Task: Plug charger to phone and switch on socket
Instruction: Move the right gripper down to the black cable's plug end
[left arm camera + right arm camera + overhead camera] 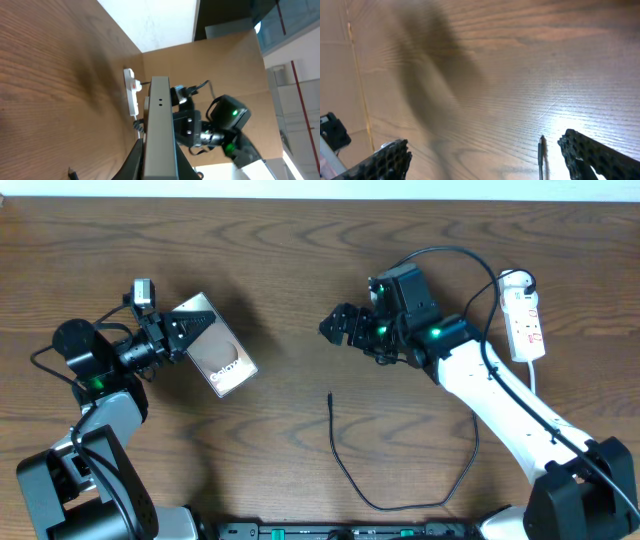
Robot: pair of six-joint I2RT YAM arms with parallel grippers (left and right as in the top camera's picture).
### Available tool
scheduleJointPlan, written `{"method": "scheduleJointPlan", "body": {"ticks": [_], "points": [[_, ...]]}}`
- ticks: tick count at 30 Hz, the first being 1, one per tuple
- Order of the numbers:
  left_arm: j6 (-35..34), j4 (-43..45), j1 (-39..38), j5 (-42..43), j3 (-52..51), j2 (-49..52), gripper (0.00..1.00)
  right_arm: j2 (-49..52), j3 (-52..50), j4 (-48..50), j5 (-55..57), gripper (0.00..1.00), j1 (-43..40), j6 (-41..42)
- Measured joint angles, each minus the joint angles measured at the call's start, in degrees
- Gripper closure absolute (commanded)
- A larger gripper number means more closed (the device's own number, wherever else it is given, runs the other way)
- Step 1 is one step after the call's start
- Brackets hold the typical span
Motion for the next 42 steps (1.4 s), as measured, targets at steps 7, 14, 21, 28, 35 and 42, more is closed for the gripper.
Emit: {"method": "scheduleJointPlan", "body": {"ticks": [7, 14, 21, 28, 35, 42], "points": [[1.38, 0.00, 0.00, 0.81, 0.04, 0.00, 0.93, -0.04, 1.42, -17.07, 6.29, 0.01, 1.95, -4.22], [1.92, 0.02, 0.00, 0.83, 0.04, 0.00, 0.93, -0.04, -0.09, -18.82, 9.77, 0.01, 8.39, -5.22], [1.92, 0.00, 0.00, 0.83, 0.04, 0.00, 0.93, 4.11, -0.70, -18.88, 11.34, 0.01, 12.63, -2.08], [2.19, 0.02, 0.00, 0.81, 0.04, 0.00, 0.93, 14.51, 0.09, -23.23, 10.01, 0.08, 11.87, -0.94], [2.38, 0.00, 0.00, 0.81, 0.04, 0.00, 0.93, 16.98, 1.33, -23.19, 9.77, 0.04, 11.87, -0.66], [3.32, 0.02, 0.00, 0.83, 0.04, 0.00, 0.93, 16.98, 1.42, -16.94, 10.32, 0.02, 12.22, -0.44]]}}
